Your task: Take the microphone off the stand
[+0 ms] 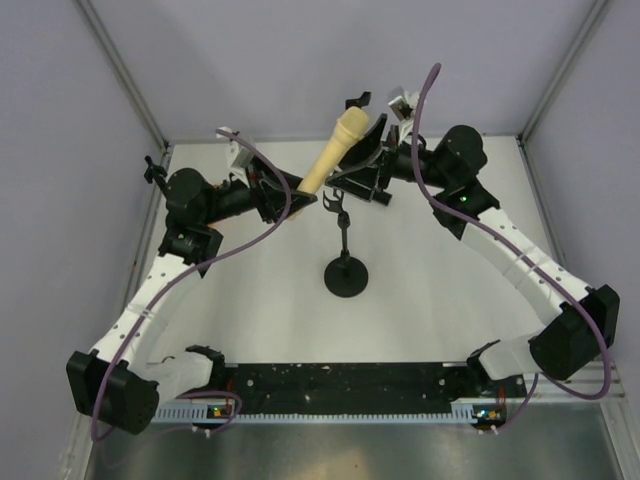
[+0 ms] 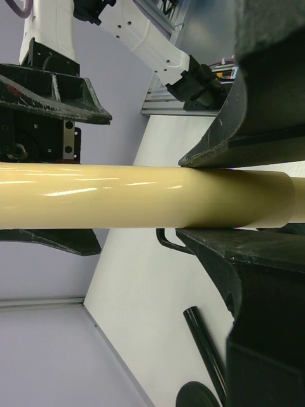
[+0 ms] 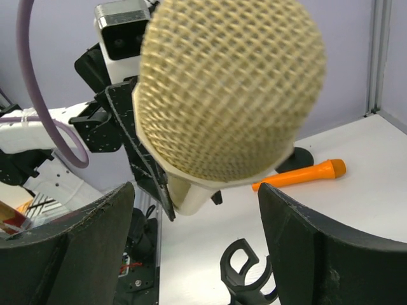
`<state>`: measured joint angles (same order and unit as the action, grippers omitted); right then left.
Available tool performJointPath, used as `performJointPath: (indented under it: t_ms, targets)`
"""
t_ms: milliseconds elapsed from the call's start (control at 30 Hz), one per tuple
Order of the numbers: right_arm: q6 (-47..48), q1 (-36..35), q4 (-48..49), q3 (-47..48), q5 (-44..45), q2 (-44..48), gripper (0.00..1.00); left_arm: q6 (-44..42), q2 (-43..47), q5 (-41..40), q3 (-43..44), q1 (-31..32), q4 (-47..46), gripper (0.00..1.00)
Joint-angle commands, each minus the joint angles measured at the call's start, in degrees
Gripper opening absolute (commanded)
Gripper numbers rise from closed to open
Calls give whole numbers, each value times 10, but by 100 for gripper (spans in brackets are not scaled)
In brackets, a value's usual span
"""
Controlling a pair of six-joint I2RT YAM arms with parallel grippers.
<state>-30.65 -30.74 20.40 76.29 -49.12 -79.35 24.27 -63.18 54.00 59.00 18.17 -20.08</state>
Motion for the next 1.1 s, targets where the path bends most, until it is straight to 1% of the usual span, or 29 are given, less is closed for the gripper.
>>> performJointPath:
  t_ms: [0, 300, 467, 600, 667, 700, 733, 767, 833, 867, 967, 1033, 1067]
  targets:
    - [-12, -8, 50, 35, -25, -6, 75, 2, -10, -10, 25, 8, -23, 0]
    - [-14, -20, 46, 58, -33, -41, 63, 18, -24, -7, 29, 10, -42, 0]
    - [-14, -29, 46, 61, -37, -52, 52, 30, -26, 0, 23, 10, -60, 0]
    - [-20, -31, 51, 61, -42, -53, 39, 32, -25, 1, 18, 11, -66, 0]
    - [-27, -31, 54, 61, -45, -51, 26, 30, -23, 1, 14, 10, -67, 0]
    - [-29, -31, 57, 61, -46, -50, 22, 30, -22, 1, 13, 11, -68, 2]
    - [-34, -32, 60, 61, -48, -48, 18, 31, -22, 1, 11, 10, -70, 5]
    - [-35, -31, 61, 61, -49, -46, 15, 36, -21, 1, 9, 9, -74, 11]
    - [-37, -30, 60, 62, -51, -40, 11, 45, -19, 5, 9, 9, -82, 26]
    - [-38, -28, 61, 63, -52, -36, 10, 49, -16, 4, 9, 9, -84, 38]
    - [-45, -21, 61, 66, -53, -26, 7, 59, -9, 5, 9, 1, -90, 59]
    - [-49, -7, 61, 70, -55, -13, 7, 66, -4, 4, 8, -8, -96, 71]
    - [-52, 4, 61, 72, -54, -10, 6, 69, 0, 2, 6, -13, -99, 78]
